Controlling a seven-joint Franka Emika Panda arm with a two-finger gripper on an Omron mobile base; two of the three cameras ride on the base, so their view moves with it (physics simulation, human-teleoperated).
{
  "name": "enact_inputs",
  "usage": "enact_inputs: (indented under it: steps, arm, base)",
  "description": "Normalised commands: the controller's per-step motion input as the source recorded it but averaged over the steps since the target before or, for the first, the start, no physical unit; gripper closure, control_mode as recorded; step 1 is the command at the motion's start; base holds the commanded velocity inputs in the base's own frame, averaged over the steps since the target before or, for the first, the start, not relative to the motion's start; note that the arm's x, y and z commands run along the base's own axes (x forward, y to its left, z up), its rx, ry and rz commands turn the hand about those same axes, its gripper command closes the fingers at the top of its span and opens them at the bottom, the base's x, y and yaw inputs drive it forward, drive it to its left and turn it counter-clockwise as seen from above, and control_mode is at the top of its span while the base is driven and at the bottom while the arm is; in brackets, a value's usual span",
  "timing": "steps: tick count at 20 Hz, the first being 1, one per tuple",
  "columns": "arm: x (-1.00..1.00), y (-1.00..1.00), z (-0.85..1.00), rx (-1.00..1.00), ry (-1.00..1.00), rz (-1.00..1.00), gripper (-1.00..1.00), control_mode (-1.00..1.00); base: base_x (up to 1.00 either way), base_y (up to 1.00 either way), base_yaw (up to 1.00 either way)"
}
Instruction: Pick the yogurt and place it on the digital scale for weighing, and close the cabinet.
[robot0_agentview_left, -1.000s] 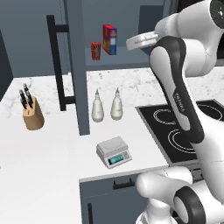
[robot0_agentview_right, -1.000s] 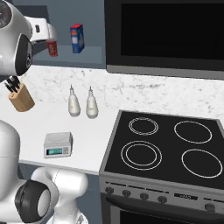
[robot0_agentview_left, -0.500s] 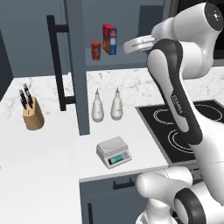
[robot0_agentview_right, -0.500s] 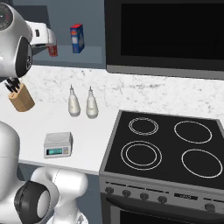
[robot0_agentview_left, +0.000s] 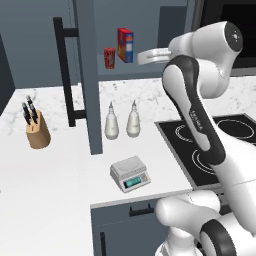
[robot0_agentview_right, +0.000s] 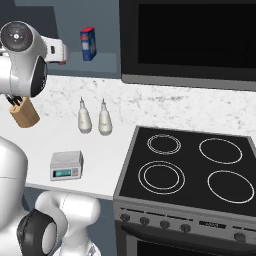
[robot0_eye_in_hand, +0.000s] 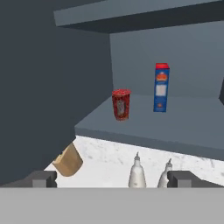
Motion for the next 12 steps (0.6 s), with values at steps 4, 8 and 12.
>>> enact_inputs:
  steps: [4,8,12]
  arm:
    - [0.2,0.13,0.0,0.0,0.0,0.0,-1.0,-1.0]
    - [0.18,0.21,0.0,-0.04,0.0,0.0,-1.0,-1.0]
    - [0.12,0.05,0.0,-0.01,0.0,0.0,-1.0,-1.0]
  base:
    - [0.0,0.0,0.0]
    - [0.0,0.0,0.0]
    - [0.0,0.0,0.0]
